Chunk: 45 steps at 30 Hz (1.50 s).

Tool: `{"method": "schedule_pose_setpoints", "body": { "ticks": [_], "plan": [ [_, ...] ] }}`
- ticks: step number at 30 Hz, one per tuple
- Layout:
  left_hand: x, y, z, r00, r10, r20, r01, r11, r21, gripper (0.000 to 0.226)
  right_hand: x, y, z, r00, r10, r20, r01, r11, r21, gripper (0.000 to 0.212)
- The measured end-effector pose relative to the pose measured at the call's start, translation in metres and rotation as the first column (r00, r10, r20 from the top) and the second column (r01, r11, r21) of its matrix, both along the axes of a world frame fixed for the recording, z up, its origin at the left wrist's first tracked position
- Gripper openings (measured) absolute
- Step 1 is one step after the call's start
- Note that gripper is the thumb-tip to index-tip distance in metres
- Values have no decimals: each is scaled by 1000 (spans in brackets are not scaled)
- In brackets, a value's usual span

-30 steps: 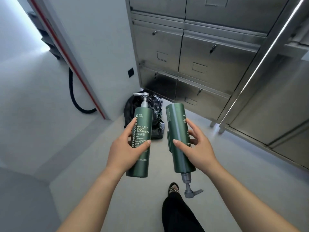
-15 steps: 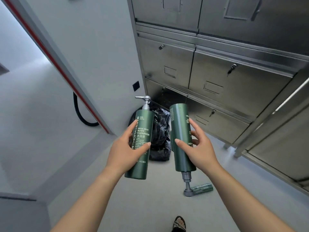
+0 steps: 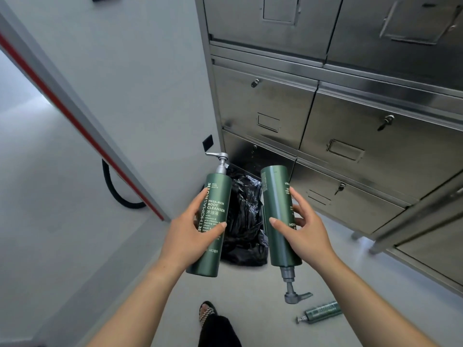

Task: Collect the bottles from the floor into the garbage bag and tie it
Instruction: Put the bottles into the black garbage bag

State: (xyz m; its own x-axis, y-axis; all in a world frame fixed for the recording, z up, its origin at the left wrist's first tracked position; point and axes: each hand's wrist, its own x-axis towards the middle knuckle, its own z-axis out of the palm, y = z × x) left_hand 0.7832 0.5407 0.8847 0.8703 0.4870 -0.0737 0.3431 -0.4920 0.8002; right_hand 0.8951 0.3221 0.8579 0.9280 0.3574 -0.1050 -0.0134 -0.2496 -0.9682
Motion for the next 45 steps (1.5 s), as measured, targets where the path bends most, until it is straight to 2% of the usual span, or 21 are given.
{"method": "schedule_pose_setpoints", "body": {
  "ticks": [4,8,21,29,33,38,42,45],
  "plan": [
    [21,75,-4,999,-9,-38,10,999,39,83,17,53,-6,998,-65,-16,64,997,-30,75],
    [46,131,-11,995,-22,-94,24,1000,13,83,31,100,-16,993,-98,-62,96,995,-42,76],
    [112,203,-40,987,-4,-158,-3,999,-45,82,104,188,-71,986,-44,-163,39,999,-36,77],
    [172,247,-86,971,-159,-181,137,983,-126,77,109,235,-101,969,-189,-157,177,980,-88,75],
    [195,265,-145,957,-244,-156,210,957,-202,78,110,245,-137,956,-264,-125,247,959,-139,76],
    [198,271,-250,971,-183,-156,140,958,-251,81,112,252,-228,948,-279,-151,258,955,-145,77],
    [208,263,-368,964,-177,-196,116,950,-289,81,120,248,-344,965,-221,-143,203,970,-130,77],
    [221,253,-469,963,-203,-176,146,944,-295,81,130,238,-443,962,-244,-122,229,966,-124,78]
  ]
}}
